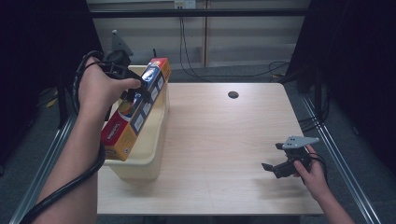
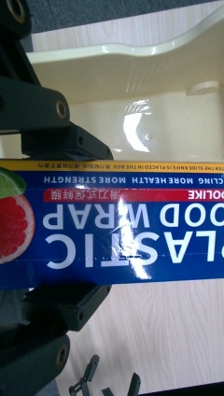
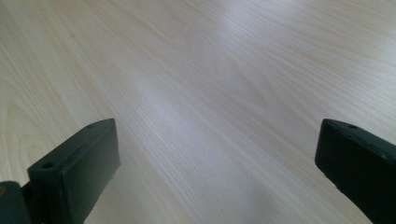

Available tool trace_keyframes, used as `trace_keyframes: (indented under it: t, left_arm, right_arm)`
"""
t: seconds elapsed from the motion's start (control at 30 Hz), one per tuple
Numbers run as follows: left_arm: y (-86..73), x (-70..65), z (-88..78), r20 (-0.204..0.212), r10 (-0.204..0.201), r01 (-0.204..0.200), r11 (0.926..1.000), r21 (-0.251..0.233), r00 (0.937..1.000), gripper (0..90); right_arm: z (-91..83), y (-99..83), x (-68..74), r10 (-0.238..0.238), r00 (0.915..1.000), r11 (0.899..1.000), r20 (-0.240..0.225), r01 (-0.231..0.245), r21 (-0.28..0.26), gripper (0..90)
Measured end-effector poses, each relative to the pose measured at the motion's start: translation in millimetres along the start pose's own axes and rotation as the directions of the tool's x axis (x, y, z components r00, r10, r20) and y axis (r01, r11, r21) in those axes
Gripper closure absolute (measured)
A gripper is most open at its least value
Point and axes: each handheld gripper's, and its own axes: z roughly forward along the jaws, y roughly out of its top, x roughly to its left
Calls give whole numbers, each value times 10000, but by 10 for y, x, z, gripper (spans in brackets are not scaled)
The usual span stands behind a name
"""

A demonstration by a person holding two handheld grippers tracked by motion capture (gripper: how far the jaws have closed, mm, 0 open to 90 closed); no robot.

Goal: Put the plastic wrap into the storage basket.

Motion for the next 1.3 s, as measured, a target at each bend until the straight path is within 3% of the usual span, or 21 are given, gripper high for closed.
trace_keyframes:
  t: [0.67, 0.73, 0.83, 1.3]
  left_arm:
    - [-58, 203, -14, -331, -464, 459, 9988, -141, 9984, 407]
    - [-64, 207, 0, -338, -656, 650, 9977, -189, 9973, 407]
    - [-68, 233, 24, -407, -567, 560, 9982, -200, 9976, 407]
    - [-61, 260, 134, -559, -990, 984, 9950, -145, 9935, 407]
  right_arm:
    - [5, 11, 19, -163, 9999, 9999, -46, 163, 47, 0]
    - [5, 13, 21, -102, 9999, 9999, -38, 102, 52, 0]
    - [6, 12, 24, -157, 9999, 9999, -45, 157, 47, 0]
    - [7, 14, 29, -208, 9998, 9998, -42, 208, 20, 0]
